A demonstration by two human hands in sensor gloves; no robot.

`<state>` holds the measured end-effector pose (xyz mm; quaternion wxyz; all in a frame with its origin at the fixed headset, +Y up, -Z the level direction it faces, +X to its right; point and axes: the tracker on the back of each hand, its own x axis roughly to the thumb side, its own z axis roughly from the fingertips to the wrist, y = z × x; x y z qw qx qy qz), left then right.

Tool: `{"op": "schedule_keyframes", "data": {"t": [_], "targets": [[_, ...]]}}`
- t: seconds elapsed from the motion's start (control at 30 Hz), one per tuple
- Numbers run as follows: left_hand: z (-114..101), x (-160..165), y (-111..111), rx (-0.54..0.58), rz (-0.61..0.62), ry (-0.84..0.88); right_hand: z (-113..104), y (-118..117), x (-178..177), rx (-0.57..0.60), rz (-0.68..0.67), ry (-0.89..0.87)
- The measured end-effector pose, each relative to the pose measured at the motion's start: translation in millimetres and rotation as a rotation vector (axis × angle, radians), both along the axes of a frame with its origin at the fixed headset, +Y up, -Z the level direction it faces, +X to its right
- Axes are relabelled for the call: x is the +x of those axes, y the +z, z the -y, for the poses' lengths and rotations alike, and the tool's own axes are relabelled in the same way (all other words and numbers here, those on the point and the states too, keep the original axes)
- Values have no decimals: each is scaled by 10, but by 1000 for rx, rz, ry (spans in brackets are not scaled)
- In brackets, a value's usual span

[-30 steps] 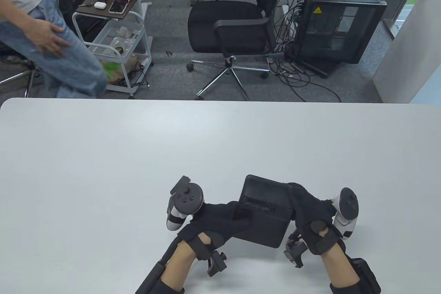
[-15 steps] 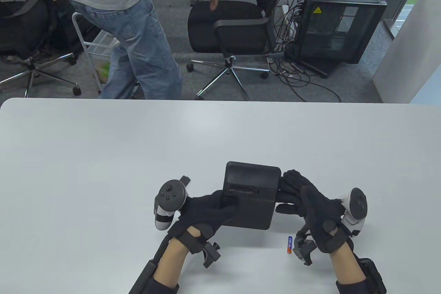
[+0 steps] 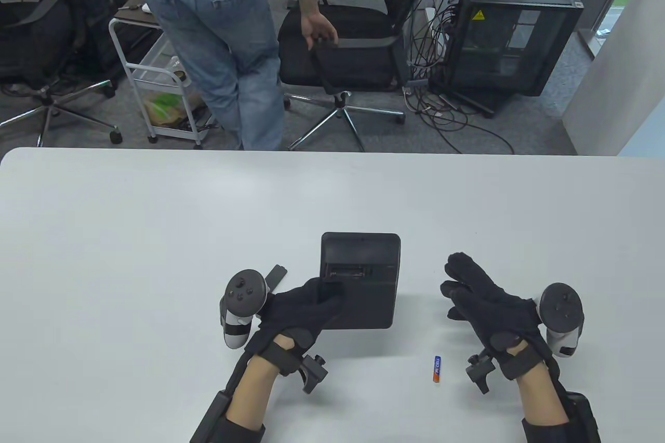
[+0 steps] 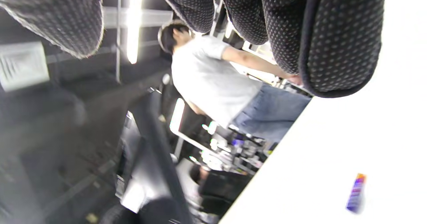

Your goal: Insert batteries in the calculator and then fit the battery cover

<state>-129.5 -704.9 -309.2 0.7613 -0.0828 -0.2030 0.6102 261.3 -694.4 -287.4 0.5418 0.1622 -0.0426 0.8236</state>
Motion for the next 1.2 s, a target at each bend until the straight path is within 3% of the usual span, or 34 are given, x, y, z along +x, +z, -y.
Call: {"op": "schedule_keyframes", "data": {"t": [0.2, 0.4, 0.67, 0.9, 1.2], "targets": [[9, -24, -4, 0, -38, -37, 13, -23, -10, -25, -51, 236], [31, -64, -18, -15, -65, -40, 159, -22, -226, -190, -221, 650], [34, -85, -20, -17, -71, -38, 397, 22, -576, -329, -328, 987], [37, -80, -21, -12, -60, -53, 544, 53, -765, -379, -336, 1164], [54, -58, -21, -16, -46, -71, 696, -15, -801, -404, -381, 1159]]}}
